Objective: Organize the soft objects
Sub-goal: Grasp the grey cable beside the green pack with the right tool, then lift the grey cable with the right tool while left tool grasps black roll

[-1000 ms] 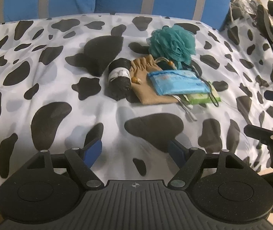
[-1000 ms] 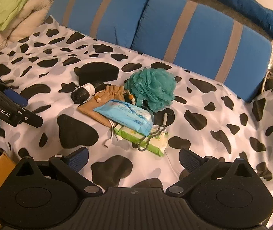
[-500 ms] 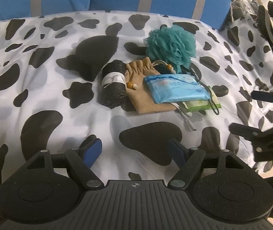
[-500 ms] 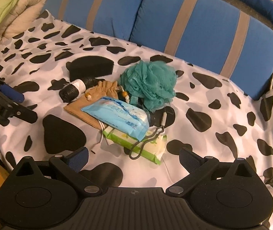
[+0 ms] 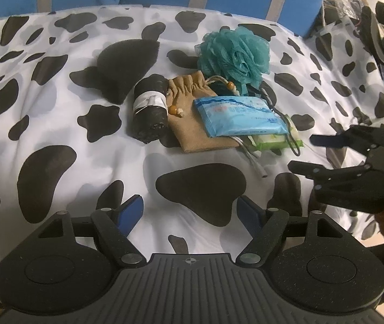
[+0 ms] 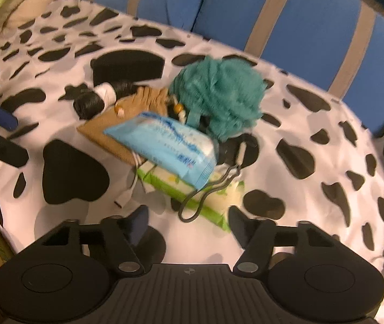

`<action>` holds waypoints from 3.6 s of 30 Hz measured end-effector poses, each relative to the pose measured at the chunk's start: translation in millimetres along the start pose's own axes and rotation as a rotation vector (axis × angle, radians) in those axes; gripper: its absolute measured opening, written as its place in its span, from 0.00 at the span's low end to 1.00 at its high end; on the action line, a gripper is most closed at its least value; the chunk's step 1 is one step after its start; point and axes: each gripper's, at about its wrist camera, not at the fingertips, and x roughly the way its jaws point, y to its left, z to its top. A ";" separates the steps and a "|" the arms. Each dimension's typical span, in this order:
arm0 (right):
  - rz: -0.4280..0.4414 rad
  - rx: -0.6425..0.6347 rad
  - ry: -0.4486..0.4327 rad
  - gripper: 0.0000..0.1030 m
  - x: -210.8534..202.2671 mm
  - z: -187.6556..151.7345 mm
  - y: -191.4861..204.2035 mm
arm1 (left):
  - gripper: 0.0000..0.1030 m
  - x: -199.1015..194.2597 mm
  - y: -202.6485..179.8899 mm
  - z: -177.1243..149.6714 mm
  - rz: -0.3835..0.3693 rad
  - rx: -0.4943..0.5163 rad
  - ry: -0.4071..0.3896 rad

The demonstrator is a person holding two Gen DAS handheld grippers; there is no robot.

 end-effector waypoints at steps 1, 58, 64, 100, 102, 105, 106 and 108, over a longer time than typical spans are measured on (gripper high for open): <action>-0.001 -0.006 0.003 0.54 1.3 -0.3 0.8 | 0.74 0.1 0.6 0.1 -0.002 -0.005 0.002; -0.014 0.357 0.114 0.39 -3.4 -41.6 -48.4 | 0.74 7.7 -11.5 -6.0 -0.063 -0.035 0.038; -0.037 0.380 0.143 0.15 11.5 -42.4 -50.1 | 0.74 11.5 -13.8 -4.6 -0.064 -0.018 0.049; 0.025 0.422 -0.144 0.07 -114.2 -39.6 -57.4 | 0.73 51.2 21.9 55.4 0.134 0.064 -0.177; 0.030 0.429 -0.150 0.07 -118.5 -43.1 -59.0 | 0.73 59.3 26.8 59.2 0.157 0.063 -0.176; 0.037 0.441 -0.159 0.07 -123.1 -47.0 -61.6 | 0.72 67.4 33.7 64.7 0.132 0.043 -0.173; 0.038 0.444 -0.162 0.07 -124.5 -47.9 -61.7 | 0.70 69.9 35.3 66.2 0.123 0.037 -0.171; 0.044 0.446 -0.165 0.07 -125.6 -48.8 -62.2 | 0.66 74.7 35.9 68.1 0.121 0.033 -0.166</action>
